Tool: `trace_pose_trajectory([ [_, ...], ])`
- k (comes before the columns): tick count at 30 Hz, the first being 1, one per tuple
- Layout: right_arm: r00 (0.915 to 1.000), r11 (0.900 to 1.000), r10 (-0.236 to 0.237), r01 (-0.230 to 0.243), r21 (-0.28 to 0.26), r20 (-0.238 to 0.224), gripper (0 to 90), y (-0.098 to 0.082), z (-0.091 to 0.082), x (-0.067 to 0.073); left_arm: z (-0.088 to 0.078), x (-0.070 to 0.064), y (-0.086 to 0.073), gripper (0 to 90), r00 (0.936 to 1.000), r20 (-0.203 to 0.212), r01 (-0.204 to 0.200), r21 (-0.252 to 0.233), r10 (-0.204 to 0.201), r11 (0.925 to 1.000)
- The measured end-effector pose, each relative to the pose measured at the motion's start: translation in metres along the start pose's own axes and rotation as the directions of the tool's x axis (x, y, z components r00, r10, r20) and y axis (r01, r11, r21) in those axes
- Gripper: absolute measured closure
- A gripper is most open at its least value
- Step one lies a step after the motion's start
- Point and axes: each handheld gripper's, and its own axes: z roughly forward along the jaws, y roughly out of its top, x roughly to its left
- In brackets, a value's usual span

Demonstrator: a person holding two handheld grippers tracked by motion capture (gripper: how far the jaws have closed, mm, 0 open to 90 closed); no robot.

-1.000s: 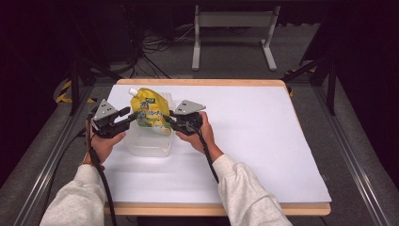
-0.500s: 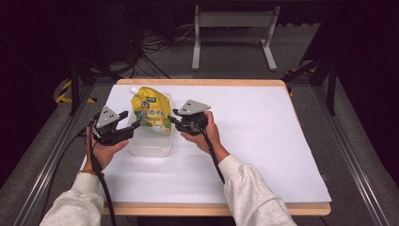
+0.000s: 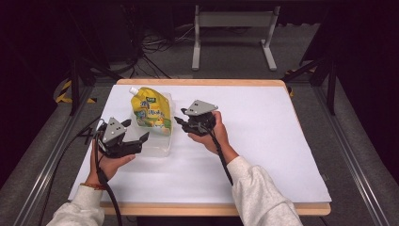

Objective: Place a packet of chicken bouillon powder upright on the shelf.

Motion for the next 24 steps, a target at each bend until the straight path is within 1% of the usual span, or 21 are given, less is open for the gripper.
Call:
trace_pose_trajectory([
  [1,1.0000,1.000,0.006,-0.006,0.001,0.001,58.9,0.000,-0.002,-0.001,-0.002,-0.002,-0.001,19.8,1.0000,0.000,-0.005,0.000,0.005,1.0000],
  [2,0.9999,1.000,0.013,-0.013,0.002,-0.001,58.3,0.000,-0.004,-0.002,-0.003,-0.004,-0.003,18.9,1.0000,0.002,-0.001,-0.002,0.001,1.0000],
  [5,1.0000,1.000,0.004,-0.004,0.018,0.009,56.0,0.000,-0.009,-0.003,-0.004,-0.008,-0.006,17.0,1.0000,0.010,0.000,0.006,0.000,1.0000],
  [8,1.0000,1.000,0.003,-0.003,0.031,0.005,53.9,0.000,-0.013,-0.005,-0.006,-0.013,-0.009,15.1,0.9998,0.017,-0.010,0.007,0.010,0.9999],
  [10,0.9999,0.999,-0.010,0.009,0.035,0.013,53.1,0.000,-0.017,-0.006,-0.007,-0.016,-0.009,14.1,0.9994,0.024,-0.026,0.013,0.026,0.9996],
  [12,0.9997,0.999,-0.012,0.011,0.044,0.021,52.3,-0.002,-0.021,-0.008,-0.009,-0.019,-0.009,12.5,0.9988,0.028,-0.042,0.009,0.042,0.9991],
  [14,0.9997,0.999,-0.012,0.011,0.051,0.020,51.6,-0.002,-0.023,-0.009,-0.010,-0.021,-0.010,12.1,0.9987,0.027,-0.043,0.005,0.043,0.9991],
  [15,0.9994,0.998,-0.020,0.019,0.061,0.027,51.1,-0.002,-0.025,-0.009,-0.011,-0.022,-0.010,11.5,0.9986,0.035,-0.039,0.003,0.039,0.9992],
  [16,0.9991,0.997,-0.030,0.027,0.069,0.030,50.9,-0.003,-0.027,-0.010,-0.011,-0.023,-0.010,11.2,0.9982,0.040,-0.043,0.006,0.043,0.9990],
  [17,0.9988,0.997,-0.037,0.034,0.074,0.032,50.6,-0.003,-0.029,-0.010,-0.011,-0.024,-0.011,10.9,0.9979,0.042,-0.050,0.006,0.050,0.9987],
  [18,0.9985,0.995,-0.044,0.041,0.086,0.032,49.8,-0.004,-0.033,-0.012,-0.012,-0.027,-0.012,10.3,0.9965,0.051,-0.066,0.002,0.066,0.9978],
  [19,0.9985,0.995,-0.043,0.040,0.090,0.033,49.5,-0.004,-0.035,-0.012,-0.012,-0.027,-0.012,10.2,0.9965,0.051,-0.066,0.002,0.066,0.9978],
  [20,0.9985,0.995,-0.043,0.040,0.096,0.033,49.0,-0.005,-0.038,-0.013,-0.012,-0.030,-0.013,10.1,0.9961,0.051,-0.072,0.002,0.071,0.9974],
  [21,0.9983,0.994,-0.046,0.043,0.101,0.035,48.6,-0.005,-0.039,-0.014,-0.012,-0.032,-0.013,9.8,0.9953,0.059,-0.077,0.004,0.076,0.9971],
  [24,0.9971,0.992,-0.060,0.055,0.117,0.046,47.9,-0.007,-0.047,-0.017,-0.011,-0.036,-0.014,9.6,0.9947,0.065,-0.080,0.012,0.079,0.9967],
])
